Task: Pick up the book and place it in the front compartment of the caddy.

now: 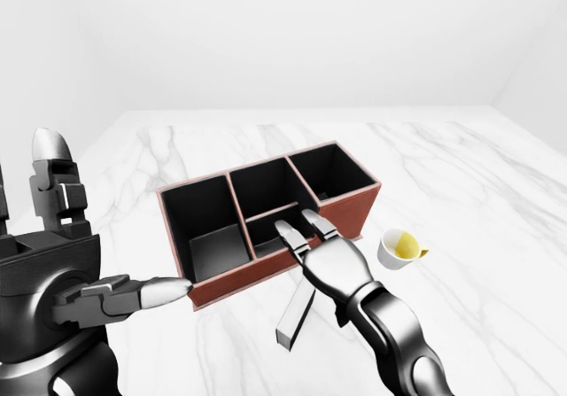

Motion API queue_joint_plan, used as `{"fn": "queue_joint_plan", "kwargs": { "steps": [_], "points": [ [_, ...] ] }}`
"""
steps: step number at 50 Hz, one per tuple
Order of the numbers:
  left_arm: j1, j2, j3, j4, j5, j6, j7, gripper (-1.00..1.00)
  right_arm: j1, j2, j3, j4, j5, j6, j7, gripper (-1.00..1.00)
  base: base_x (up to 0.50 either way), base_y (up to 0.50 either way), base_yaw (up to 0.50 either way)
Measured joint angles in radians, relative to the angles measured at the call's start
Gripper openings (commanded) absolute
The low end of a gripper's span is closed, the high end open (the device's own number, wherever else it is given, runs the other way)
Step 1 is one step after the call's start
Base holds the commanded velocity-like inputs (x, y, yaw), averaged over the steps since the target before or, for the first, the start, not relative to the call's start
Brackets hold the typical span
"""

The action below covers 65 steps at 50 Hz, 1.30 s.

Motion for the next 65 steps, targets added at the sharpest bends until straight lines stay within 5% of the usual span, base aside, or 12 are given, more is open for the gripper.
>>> {"fn": "queue_joint_plan", "kwargs": {
  "steps": [65],
  "points": [
    [-0.007,0.004,0.002,0.008,-0.004,0.0,0.002,1.0,-0.027,0.011,0.057,0.137,-0.06,0.0,0.0,1.0,0.0,0.0,0.0]
  ]
}}
